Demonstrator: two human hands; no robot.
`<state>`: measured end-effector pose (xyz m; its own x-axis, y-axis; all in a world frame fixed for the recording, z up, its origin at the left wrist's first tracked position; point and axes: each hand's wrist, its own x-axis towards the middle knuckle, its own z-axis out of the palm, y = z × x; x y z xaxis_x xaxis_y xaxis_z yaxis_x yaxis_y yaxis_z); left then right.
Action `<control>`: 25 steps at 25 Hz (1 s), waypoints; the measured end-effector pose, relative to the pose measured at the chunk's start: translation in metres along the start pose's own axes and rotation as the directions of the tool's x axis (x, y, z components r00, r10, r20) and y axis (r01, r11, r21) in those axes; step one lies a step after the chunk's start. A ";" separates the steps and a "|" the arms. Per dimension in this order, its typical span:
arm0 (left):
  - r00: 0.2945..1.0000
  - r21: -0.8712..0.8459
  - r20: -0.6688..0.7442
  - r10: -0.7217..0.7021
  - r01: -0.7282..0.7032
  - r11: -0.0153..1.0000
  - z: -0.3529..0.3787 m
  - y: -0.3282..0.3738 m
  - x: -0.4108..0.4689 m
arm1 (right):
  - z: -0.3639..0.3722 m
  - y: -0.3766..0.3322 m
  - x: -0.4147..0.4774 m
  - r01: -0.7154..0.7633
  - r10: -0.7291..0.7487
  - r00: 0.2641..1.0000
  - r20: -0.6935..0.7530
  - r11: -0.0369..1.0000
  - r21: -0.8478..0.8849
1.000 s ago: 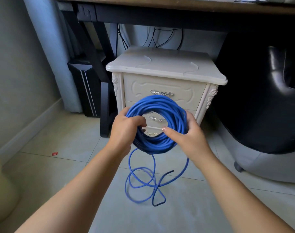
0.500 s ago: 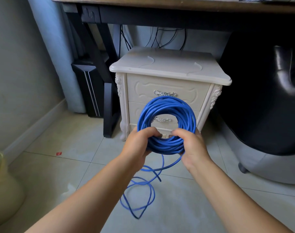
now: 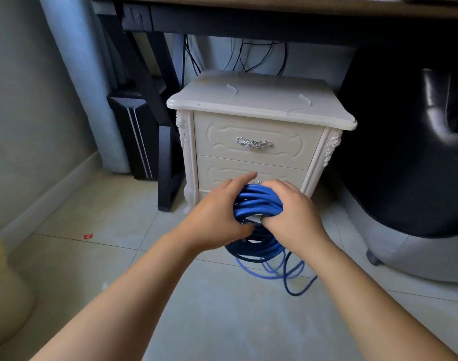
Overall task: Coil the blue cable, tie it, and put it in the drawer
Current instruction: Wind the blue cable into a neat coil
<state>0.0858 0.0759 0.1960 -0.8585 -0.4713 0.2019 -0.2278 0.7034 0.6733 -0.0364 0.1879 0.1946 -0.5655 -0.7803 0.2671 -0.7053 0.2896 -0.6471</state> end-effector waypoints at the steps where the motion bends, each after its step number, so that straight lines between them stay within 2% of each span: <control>1: 0.999 0.019 0.033 -0.008 0.008 1.000 0.001 -0.004 0.000 | 0.000 0.001 -0.001 0.030 -0.029 1.000 0.011 0.998 -0.053; 4: 0.997 -0.023 -0.002 -0.080 0.080 0.997 0.007 -0.010 0.001 | 0.000 0.001 -0.003 0.076 -0.069 0.996 0.057 0.990 -0.115; 8: 0.972 -0.263 -0.023 -0.232 0.218 0.940 0.014 -0.007 0.000 | -0.001 0.001 -0.003 0.023 -0.026 0.998 0.053 0.997 0.070; 11: 0.946 -0.477 0.003 -0.323 0.285 0.832 0.009 -0.005 0.001 | -0.008 0.003 -0.001 -0.013 0.007 1.000 0.028 0.980 0.197; 14: 0.885 -0.686 -0.003 -0.466 0.337 0.645 0.006 -0.004 0.005 | -0.009 0.007 -0.001 -0.058 0.079 0.996 -0.051 0.940 0.335; 16: 0.843 -0.803 0.038 -0.537 0.346 0.485 0.006 -0.003 0.006 | -0.003 0.007 -0.003 -0.108 0.163 0.982 -0.093 0.895 0.433; 18: 0.821 -0.860 0.061 -0.567 0.332 0.389 0.008 -0.001 0.005 | 0.006 0.007 -0.006 -0.148 0.241 0.964 -0.111 0.834 0.532; 22: 0.798 -0.893 0.022 -0.602 0.287 0.347 0.013 0.006 0.001 | 0.014 0.010 -0.005 -0.217 0.355 0.932 -0.066 0.697 0.683; 25: 0.770 -0.925 0.013 -0.637 0.252 0.285 0.011 0.006 0.002 | 0.019 0.010 -0.004 -0.256 0.392 0.919 0.041 0.515 0.818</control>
<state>0.0775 0.0855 0.1927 -0.5223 -0.8044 -0.2832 0.1435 -0.4103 0.9006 -0.0335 0.1835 0.1735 -0.7784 -0.6267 -0.0376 0.1316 -0.1044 -0.9858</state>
